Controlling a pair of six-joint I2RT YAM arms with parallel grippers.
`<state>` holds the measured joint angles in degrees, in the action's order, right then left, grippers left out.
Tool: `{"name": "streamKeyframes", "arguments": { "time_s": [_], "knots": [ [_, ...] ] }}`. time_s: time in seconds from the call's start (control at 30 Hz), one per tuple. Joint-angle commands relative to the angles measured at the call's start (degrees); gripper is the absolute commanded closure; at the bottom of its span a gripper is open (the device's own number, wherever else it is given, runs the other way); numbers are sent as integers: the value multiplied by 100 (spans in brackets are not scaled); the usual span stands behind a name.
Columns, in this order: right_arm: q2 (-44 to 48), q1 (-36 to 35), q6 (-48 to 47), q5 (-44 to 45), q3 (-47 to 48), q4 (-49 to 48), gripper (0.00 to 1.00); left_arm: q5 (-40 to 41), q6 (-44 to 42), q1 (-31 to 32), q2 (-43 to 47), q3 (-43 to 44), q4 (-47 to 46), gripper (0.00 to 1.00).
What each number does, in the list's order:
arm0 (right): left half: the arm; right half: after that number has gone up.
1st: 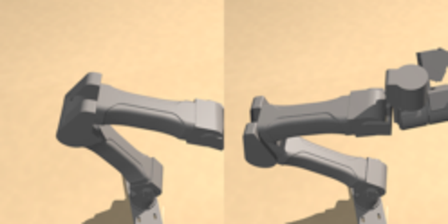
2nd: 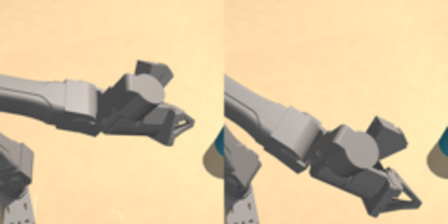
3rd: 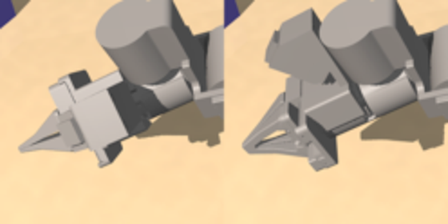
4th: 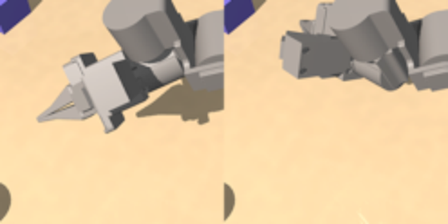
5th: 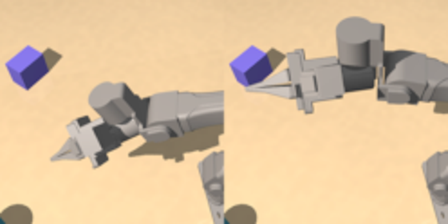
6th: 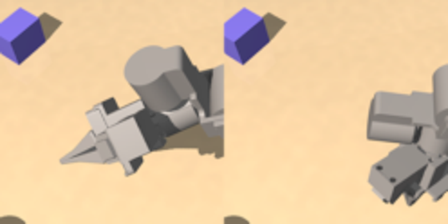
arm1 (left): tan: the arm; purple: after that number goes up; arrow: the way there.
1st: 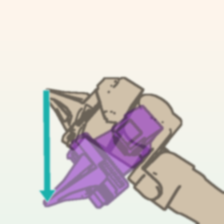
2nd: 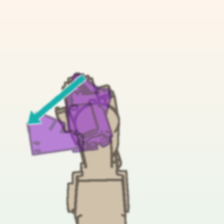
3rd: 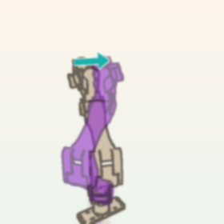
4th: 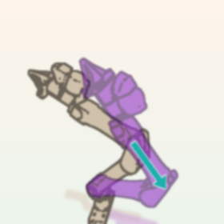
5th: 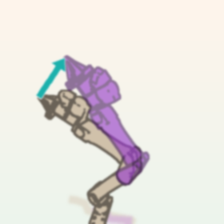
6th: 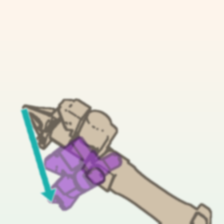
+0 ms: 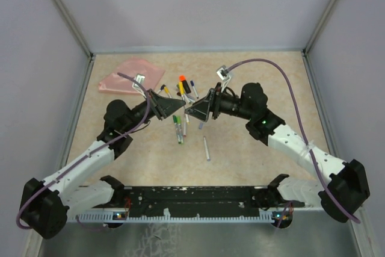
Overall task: Open the pen caps
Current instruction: Pick up the pen from the center of the board.
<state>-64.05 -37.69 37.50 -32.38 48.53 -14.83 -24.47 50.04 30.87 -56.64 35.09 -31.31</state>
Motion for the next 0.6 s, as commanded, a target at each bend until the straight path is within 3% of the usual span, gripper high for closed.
{"name": "streamKeyframes", "arguments": {
  "time_s": [0.0, 0.57],
  "knots": [
    [-76, -82, -407, 253, 504, 424, 33, 260, 23, 218, -182, 279, -441, 100],
    [-311, -197, -465, 294, 651, 756, 55, 311, 176, 499, -649, 393, -828, 100]
  ]
}}
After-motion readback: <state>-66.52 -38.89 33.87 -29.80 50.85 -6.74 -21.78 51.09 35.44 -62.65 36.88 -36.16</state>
